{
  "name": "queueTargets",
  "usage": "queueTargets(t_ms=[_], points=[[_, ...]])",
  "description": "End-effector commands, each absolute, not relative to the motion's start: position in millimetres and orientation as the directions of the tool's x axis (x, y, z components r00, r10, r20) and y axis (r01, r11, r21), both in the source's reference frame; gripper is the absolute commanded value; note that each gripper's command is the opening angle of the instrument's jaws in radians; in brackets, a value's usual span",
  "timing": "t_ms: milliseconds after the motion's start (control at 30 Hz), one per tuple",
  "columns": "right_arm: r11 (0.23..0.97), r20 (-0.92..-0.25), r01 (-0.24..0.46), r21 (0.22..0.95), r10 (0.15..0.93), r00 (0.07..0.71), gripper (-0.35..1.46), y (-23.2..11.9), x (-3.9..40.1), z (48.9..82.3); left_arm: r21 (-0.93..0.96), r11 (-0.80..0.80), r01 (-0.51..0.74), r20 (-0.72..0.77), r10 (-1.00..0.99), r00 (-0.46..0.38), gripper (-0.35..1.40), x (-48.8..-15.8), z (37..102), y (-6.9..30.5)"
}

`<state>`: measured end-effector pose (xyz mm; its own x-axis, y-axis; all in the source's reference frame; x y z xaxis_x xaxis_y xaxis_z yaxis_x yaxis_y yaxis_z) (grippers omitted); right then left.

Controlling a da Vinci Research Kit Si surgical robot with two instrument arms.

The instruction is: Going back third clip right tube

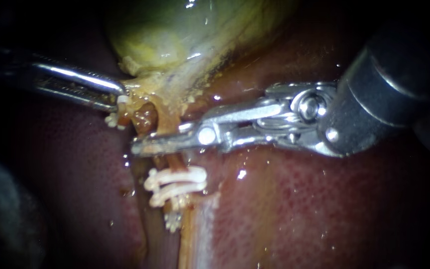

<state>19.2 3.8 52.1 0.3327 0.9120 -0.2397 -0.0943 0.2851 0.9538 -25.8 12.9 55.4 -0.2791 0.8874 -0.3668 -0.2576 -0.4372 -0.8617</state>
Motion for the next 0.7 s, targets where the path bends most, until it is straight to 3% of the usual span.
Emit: queueTargets(t_ms=[33, 100, 200, 400, 700], points=[[0.285, -0.241, -0.089, 0.954, 0.911, 0.336, -0.32, 3.7, 19.2, 52.1, -0.862, -0.437, -0.258, -0.367, 0.888, -0.279, -0.35, -25.8, 55.4, 12.9], [0.303, -0.265, -0.070, 0.950, 0.905, 0.332, 0.02, 3.5, 19.3, 52.1, -0.862, -0.437, -0.258, -0.367, 0.887, -0.279, -0.35, -25.8, 55.4, 12.9], [0.383, -0.352, -0.032, 0.923, 0.876, 0.330, 0.35, 3.2, 19.6, 52.6, -0.862, -0.437, -0.258, -0.367, 0.887, -0.279, -0.35, -25.8, 55.4, 12.9], [0.510, -0.479, -0.023, 0.860, 0.822, 0.310, 0.50, 2.2, 20.4, 54.8, -0.861, -0.438, -0.258, -0.367, 0.887, -0.279, -0.35, -25.8, 55.4, 12.9], [0.614, -0.581, -0.029, 0.789, 0.761, 0.290, 0.50, 2.7, 18.9, 57.5, -0.861, -0.438, -0.258, -0.367, 0.887, -0.279, -0.35, -25.8, 55.4, 12.9]])
